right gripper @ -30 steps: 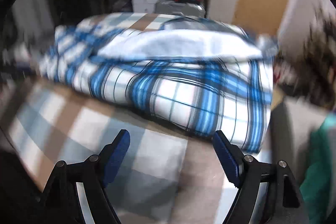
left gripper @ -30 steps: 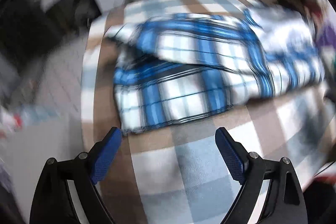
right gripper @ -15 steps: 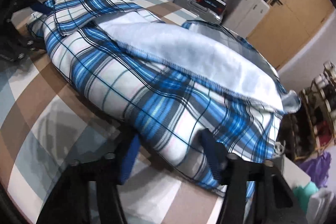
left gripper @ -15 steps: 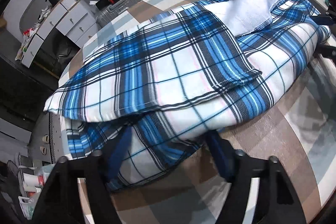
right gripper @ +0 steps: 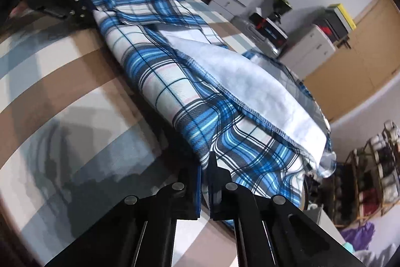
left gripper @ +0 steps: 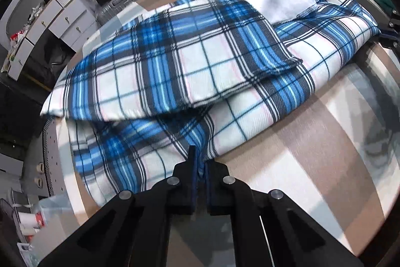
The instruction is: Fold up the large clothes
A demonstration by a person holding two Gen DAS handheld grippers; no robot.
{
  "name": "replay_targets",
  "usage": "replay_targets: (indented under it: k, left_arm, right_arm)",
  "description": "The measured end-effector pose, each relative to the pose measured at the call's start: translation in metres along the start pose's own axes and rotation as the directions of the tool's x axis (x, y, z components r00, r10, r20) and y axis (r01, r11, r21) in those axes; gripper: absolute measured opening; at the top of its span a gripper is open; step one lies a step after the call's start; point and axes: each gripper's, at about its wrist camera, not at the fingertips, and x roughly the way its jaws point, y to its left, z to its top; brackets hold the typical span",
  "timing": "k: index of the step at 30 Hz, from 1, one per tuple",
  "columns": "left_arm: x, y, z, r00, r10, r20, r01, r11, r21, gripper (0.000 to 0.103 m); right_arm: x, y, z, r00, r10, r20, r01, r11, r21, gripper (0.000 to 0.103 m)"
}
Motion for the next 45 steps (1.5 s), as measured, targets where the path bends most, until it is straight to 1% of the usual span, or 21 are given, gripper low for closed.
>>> replay_targets:
  k: [8, 14, 16, 17, 18, 20, 22, 24, 25, 26, 28, 29, 30, 32, 36, 38, 40, 42, 43, 44, 45]
  left_arm:
    - [-0.037, -0.022, -0.060, 0.993, -0.121, 0.001, 0.121, 0.992, -0.031, 0.000]
    - [-0.084, -0.004, -0.092, 0.992, -0.084, 0.099, 0.100, 0.980, -0.174, 0.001]
    - [-0.083, 0.013, -0.097, 0.995, -0.057, 0.079, 0.077, 0.959, -0.272, 0.029]
    - [-0.081, 0.018, -0.097, 0.996, -0.045, 0.072, 0.066, 0.944, -0.323, 0.070]
    - [-0.077, 0.030, -0.095, 0.996, -0.041, 0.081, 0.069, 0.921, -0.384, 0.085]
    - [-0.072, 0.046, -0.105, 0.982, -0.103, 0.160, 0.172, 0.838, -0.518, 0.085]
    - [-0.052, 0.056, -0.100, 0.968, -0.188, 0.167, 0.251, 0.763, -0.596, 0.085]
    - [-0.033, 0.065, -0.092, 0.970, -0.194, 0.149, 0.244, 0.708, -0.663, 0.085]
    - [-0.026, 0.066, -0.088, 0.968, -0.207, 0.144, 0.250, 0.704, -0.665, 0.085]
    - [-0.018, 0.067, -0.082, 0.972, -0.199, 0.127, 0.232, 0.707, -0.668, 0.085]
    - [-0.012, 0.070, -0.077, 0.974, -0.189, 0.124, 0.223, 0.703, -0.676, 0.085]
    - [-0.007, 0.071, -0.073, 0.972, -0.200, 0.123, 0.230, 0.698, -0.678, 0.085]
    - [-0.006, 0.073, -0.073, 0.971, -0.210, 0.118, 0.233, 0.692, -0.683, 0.085]
    - [-0.001, 0.078, -0.075, 0.964, -0.239, 0.114, 0.251, 0.681, -0.688, 0.085]
    - [-0.001, 0.080, -0.068, 0.964, -0.225, 0.140, 0.260, 0.706, -0.659, 0.080]
    - [0.000, 0.084, -0.066, 0.962, -0.220, 0.164, 0.273, 0.704, -0.656, 0.065]
    - [-0.005, 0.084, -0.070, 0.954, -0.225, 0.198, 0.299, 0.685, -0.664, 0.060]
    - [-0.003, 0.083, -0.067, 0.960, -0.211, 0.183, 0.279, 0.707, -0.649, 0.020]
    - [0.000, 0.084, -0.065, 0.961, -0.215, 0.171, 0.275, 0.717, -0.641, 0.009]
    - [0.004, 0.083, -0.062, 0.955, -0.243, 0.170, 0.295, 0.716, -0.633, 0.005]
    - [0.005, 0.084, -0.058, 0.955, -0.243, 0.172, 0.297, 0.718, -0.629, 0.004]
  right_arm:
    - [-0.049, 0.032, -0.049, 0.999, 0.049, 0.008, -0.049, 0.999, -0.020, 0.002]
    - [-0.071, 0.026, -0.091, 0.998, 0.001, -0.066, 0.002, 0.999, 0.050, 0.000]
    - [-0.080, 0.014, -0.097, 0.997, 0.045, -0.056, -0.034, 0.983, 0.180, 0.005]
    - [-0.085, 0.008, -0.098, 0.996, 0.082, -0.040, -0.069, 0.966, 0.251, 0.019]
    - [-0.090, 0.002, -0.098, 0.994, 0.109, -0.014, -0.099, 0.939, 0.328, 0.028]
    - [-0.102, -0.006, -0.101, 0.988, 0.143, 0.061, -0.155, 0.880, 0.448, 0.063]
    - [-0.105, -0.017, -0.106, 0.963, 0.219, 0.155, -0.268, 0.756, 0.597, 0.069]
    - [-0.092, -0.032, -0.113, 0.899, 0.352, 0.261, -0.421, 0.532, 0.734, 0.070]
    - [-0.084, -0.034, -0.116, 0.870, 0.391, 0.300, -0.462, 0.435, 0.773, 0.074]
    - [-0.068, -0.036, -0.123, 0.815, 0.457, 0.358, -0.508, 0.265, 0.819, 0.077]
    - [-0.045, -0.033, -0.136, 0.720, 0.519, 0.461, -0.546, 0.012, 0.838, 0.077]
    - [-0.034, -0.032, -0.140, 0.686, 0.520, 0.509, -0.551, -0.086, 0.830, 0.077]
    - [-0.024, -0.031, -0.143, 0.672, 0.513, 0.533, -0.534, -0.162, 0.830, 0.077]
    - [-0.013, -0.031, -0.149, 0.693, 0.465, 0.551, -0.501, -0.239, 0.832, 0.077]
    - [-0.001, -0.038, -0.148, 0.752, 0.393, 0.529, -0.467, -0.249, 0.849, 0.077]
    - [0.006, -0.040, -0.140, 0.793, 0.365, 0.487, -0.442, -0.205, 0.873, 0.078]
    - [0.007, -0.040, -0.131, 0.827, 0.323, 0.460, -0.428, -0.169, 0.888, 0.080]
    - [0.007, -0.042, -0.120, 0.846, 0.307, 0.436, -0.421, -0.120, 0.899, 0.080]
    - [0.007, -0.043, -0.112, 0.868, 0.297, 0.398, -0.397, -0.067, 0.915, 0.075]
    - [0.008, -0.042, -0.106, 0.882, 0.291, 0.370, -0.376, -0.038, 0.926, 0.061]
    - [0.007, -0.043, -0.097, 0.911, 0.275, 0.308, -0.328, 0.031, 0.944, 0.050]
